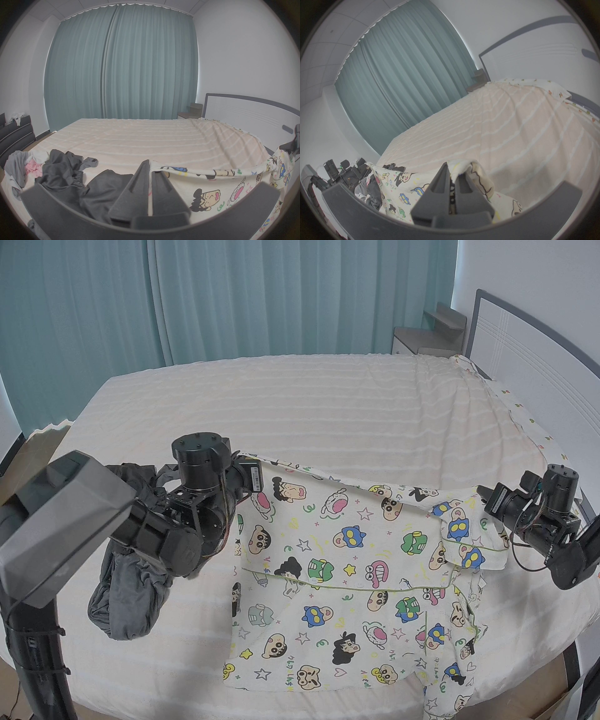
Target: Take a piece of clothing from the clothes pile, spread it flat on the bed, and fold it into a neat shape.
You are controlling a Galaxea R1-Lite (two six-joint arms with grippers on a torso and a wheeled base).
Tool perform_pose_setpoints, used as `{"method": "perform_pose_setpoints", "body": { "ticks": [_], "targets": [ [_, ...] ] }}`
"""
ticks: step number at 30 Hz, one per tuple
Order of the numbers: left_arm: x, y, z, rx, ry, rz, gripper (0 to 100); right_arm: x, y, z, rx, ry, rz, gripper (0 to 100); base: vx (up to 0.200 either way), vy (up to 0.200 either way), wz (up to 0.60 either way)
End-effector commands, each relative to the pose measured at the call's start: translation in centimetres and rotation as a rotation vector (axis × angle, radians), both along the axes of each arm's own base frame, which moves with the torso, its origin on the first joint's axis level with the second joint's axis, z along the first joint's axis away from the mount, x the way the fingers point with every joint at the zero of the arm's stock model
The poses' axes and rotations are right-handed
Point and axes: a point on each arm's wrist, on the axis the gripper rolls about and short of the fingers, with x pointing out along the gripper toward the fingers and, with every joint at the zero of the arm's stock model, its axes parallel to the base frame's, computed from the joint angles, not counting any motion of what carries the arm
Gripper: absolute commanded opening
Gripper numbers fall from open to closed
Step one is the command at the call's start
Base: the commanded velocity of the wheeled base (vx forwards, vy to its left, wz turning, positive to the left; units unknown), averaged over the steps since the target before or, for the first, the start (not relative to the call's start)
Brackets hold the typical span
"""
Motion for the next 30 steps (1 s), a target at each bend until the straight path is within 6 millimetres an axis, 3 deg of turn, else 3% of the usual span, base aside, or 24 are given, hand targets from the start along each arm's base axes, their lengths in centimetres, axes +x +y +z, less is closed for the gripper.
{"method": "perform_pose_setpoints", "body": {
  "ticks": [1,9,13,16,20,21,24,25,29,30],
  "targets": [
    [3.6,-0.8,-5.3,0.03,0.062,0.028,0,3.7,-0.1,-3.9,0.037,0.092,-0.032,0,0.0,0.0,0.0],
    [7.3,-0.3,-8.7,0.027,0.054,0.111,0,8.6,0.2,-8.0,0.041,0.113,-0.087,0,0.0,0.0,0.0],
    [9.0,0.3,-10.3,0.02,0.043,0.151,0,11.0,0.5,-8.7,0.081,0.073,-0.11,0,0.0,0.0,0.0],
    [9.6,0.6,-11.4,0.023,0.049,0.16,0,12.1,0.6,-9.0,0.088,0.057,-0.109,0,0.0,0.0,0.0],
    [10.3,1.0,-13.6,0.036,0.073,0.172,0,13.3,0.9,-11.6,0.081,0.097,-0.101,0,0.0,0.0,0.0],
    [10.6,1.1,-14.0,0.037,0.074,0.177,0,13.5,0.9,-12.0,0.081,0.103,-0.098,100,0.0,0.0,0.0],
    [11.2,1.4,-14.5,0.037,0.076,0.184,0,13.8,0.9,-12.9,0.082,0.116,-0.099,100,0.0,0.0,0.0],
    [12.0,1.5,-14.6,0.026,0.059,0.192,100,14.2,0.6,-13.2,0.088,0.105,-0.107,100,0.0,0.0,0.0],
    [13.0,1.6,-14.1,0.006,0.014,0.201,100,14.5,-0.2,-12.4,0.105,0.071,-0.128,100,0.0,0.0,0.0],
    [13.3,2.1,-13.7,0.0,0.0,0.212,100,14.6,-0.9,-11.2,0.146,0.037,-0.151,100,0.0,0.0,0.0]
  ]
}}
